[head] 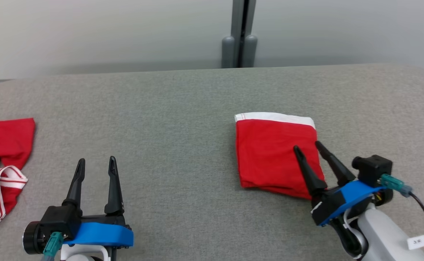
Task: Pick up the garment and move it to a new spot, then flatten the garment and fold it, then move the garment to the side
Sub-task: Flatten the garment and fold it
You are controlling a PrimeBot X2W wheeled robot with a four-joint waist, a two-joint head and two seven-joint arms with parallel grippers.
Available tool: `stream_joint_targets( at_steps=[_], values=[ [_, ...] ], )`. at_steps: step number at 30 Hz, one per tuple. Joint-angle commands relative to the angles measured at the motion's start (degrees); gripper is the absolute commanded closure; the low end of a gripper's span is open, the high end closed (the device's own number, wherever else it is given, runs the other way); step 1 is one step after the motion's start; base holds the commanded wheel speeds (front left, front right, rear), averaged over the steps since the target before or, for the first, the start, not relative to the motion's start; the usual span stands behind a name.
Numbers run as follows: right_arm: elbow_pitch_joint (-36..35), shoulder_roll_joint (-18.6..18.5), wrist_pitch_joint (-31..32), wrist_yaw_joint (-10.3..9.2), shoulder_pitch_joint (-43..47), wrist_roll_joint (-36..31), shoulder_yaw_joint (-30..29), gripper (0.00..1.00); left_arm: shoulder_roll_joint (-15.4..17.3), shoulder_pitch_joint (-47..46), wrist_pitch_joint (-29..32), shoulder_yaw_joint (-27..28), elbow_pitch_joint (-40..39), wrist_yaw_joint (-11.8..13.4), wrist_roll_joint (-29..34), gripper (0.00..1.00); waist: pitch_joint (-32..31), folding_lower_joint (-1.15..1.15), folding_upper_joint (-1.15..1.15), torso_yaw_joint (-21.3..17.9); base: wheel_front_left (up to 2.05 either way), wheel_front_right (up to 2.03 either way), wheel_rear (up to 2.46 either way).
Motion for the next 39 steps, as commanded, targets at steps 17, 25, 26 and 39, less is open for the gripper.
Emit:
stream_joint_targets(
  at_steps=[17,25,26,39],
  values=[
    [-18.0,4.4,-0.3,0.03,16.6,-13.5,-20.6,0.0,0.0,1.9,-0.2,1.5,1.6,-0.1,2.4,0.0,-4.4,0.0,-0.01,-6.0,0.0,0.0,0.0],
    [-22.5,7.3,-0.3,0.03,23.3,-17.2,-25.2,0.0,0.2,5.4,-0.2,2.3,1.5,0.9,3.7,0.0,-6.1,0.0,-0.01,-5.6,0.0,0.0,0.0],
    [-23.1,7.6,-0.4,0.03,23.9,-17.6,-25.4,0.0,0.4,5.8,-0.2,2.3,1.5,1.0,3.9,0.0,-6.2,0.0,-0.01,-5.4,0.0,0.0,0.0],
    [-24.7,9.6,-0.4,0.03,26.8,-20.7,-24.1,0.0,0.8,8.0,-0.2,2.3,0.3,1.2,4.4,0.0,-7.1,0.0,-0.01,-3.3,0.0,0.0,0.0]
  ],
)
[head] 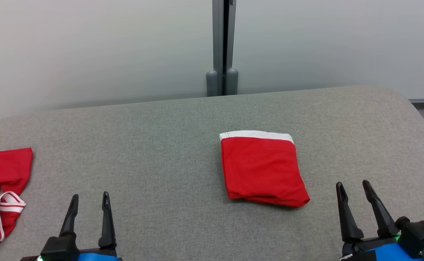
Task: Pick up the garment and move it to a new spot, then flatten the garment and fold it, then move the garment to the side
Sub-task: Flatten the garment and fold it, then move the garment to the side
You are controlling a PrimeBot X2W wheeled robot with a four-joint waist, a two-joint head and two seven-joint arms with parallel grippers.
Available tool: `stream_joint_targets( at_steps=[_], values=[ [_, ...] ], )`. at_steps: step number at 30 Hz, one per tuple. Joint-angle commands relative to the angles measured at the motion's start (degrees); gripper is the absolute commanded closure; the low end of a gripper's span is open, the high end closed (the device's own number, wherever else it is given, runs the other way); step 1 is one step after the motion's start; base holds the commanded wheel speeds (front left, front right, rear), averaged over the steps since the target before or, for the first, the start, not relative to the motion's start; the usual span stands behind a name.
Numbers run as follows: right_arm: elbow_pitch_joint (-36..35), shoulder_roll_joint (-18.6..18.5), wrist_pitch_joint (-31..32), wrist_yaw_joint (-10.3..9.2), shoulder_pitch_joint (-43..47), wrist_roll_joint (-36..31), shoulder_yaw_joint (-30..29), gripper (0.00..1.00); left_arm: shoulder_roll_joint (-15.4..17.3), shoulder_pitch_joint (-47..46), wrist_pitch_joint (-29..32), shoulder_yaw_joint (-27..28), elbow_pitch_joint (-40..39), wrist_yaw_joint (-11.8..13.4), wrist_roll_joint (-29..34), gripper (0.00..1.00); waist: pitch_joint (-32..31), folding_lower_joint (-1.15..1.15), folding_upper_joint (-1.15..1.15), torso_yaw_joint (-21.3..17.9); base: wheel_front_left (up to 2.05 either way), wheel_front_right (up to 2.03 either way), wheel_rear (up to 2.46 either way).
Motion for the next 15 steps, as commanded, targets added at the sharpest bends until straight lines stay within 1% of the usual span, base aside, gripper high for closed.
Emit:
stream_joint_targets(
  at_steps=[1,15],
  values=[
    [0.1,0.2,-0.2,0.03,0.9,-0.1,-0.1,0.0,0.2,0.5,-0.2,-0.1,-0.3,0.2,0.2,0.0,-0.1,0.0,0.0,0.1,0.0,0.0,0.0],
    [0.6,-0.1,-0.2,0.03,1.0,-0.6,0.1,0.0,0.1,0.1,-0.2,0.1,-0.6,0.2,0.2,0.0,0.2,0.0,0.0,0.4,0.0,0.0,0.0]
  ],
)
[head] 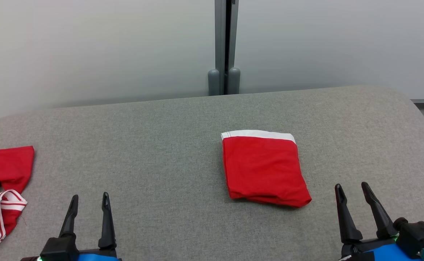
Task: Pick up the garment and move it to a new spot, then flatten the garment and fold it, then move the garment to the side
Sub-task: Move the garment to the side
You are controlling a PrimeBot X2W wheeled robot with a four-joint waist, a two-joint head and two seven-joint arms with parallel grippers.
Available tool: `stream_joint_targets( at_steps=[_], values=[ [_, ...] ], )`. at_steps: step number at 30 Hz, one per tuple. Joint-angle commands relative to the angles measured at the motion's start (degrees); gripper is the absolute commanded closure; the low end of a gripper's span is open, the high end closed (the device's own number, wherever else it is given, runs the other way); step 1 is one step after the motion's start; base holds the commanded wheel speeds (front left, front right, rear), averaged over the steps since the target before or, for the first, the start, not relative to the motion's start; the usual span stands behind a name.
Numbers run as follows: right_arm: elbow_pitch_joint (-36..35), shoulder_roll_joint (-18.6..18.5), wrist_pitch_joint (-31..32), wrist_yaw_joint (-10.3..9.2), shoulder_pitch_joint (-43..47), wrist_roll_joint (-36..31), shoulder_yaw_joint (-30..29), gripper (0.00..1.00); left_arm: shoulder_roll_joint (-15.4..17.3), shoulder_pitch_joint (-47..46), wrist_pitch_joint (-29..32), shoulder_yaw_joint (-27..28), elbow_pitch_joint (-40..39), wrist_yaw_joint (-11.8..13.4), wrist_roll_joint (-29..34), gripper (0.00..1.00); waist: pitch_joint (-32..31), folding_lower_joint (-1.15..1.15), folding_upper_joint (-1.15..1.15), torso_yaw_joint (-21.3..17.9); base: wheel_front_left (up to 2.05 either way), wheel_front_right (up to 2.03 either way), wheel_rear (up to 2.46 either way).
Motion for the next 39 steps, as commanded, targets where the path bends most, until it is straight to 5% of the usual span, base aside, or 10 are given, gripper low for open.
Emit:
stream_joint_targets(
  at_steps=[1,13,26,39],
  values=[
    [0.2,-0.1,-0.2,0.03,0.8,-0.2,0.0,0.0,0.1,-0.3,-0.2,0.1,-0.3,0.2,0.3,0.0,0.0,0.0,0.0,0.0,0.0,0.0,0.0],
    [0.7,-0.8,0.0,0.03,-2.0,-1.3,0.1,0.0,0.0,-0.8,-0.2,-0.1,-0.7,0.2,0.4,0.0,1.0,0.0,0.0,0.1,0.0,0.0,0.0],
    [2.8,-4.9,3.7,0.02,-18.3,-3.1,1.9,0.0,-0.2,-5.2,-0.2,-1.5,-0.3,-0.2,0.2,0.0,5.7,0.0,0.0,2.4,0.0,0.0,0.0],
    [18.1,-5.4,8.7,0.02,-27.0,-3.5,1.0,0.0,-0.5,-9.8,-0.2,-3.5,0.8,-0.5,-0.6,0.0,11.3,0.0,0.0,6.6,0.0,0.0,0.0]
  ],
)
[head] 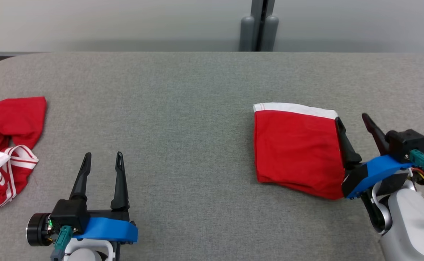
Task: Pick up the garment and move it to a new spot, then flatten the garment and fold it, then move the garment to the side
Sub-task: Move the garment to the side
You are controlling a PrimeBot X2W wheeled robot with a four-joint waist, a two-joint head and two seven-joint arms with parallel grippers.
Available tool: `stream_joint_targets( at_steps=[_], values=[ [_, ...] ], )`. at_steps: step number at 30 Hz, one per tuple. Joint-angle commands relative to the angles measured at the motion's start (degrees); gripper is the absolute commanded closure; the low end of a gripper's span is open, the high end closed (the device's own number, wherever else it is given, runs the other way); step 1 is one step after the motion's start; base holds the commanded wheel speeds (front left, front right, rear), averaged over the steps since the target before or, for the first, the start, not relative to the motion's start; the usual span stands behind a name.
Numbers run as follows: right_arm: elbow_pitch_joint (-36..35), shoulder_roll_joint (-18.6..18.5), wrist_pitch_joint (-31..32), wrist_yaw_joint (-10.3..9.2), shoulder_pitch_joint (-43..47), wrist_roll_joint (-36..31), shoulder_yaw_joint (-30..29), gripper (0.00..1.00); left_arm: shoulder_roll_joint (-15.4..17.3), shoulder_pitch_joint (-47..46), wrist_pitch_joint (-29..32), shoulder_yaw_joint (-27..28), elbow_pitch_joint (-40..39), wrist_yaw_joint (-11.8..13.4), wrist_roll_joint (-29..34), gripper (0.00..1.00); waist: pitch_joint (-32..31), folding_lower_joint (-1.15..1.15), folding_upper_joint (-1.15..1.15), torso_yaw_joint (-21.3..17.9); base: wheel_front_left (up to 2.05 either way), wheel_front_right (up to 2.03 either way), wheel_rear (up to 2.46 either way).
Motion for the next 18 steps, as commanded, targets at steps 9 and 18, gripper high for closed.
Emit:
stream_joint_targets(
  at_steps=[9,18],
  values=[
    [12.2,0.8,-2.6,0.02,-1.9,0.7,-0.6,0.0,-0.1,-1.5,-0.2,-0.6,0.4,-0.1,-0.3,0.0,2.6,-0.01,-0.01,2.0,0.0,0.0,0.0],
    [23.9,2.3,-4.6,0.01,-3.6,1.3,0.0,0.0,-0.1,-2.2,-0.1,-1.0,0.7,-0.1,-0.3,0.0,3.1,-0.01,-0.01,2.0,0.0,0.0,0.0]
  ],
)
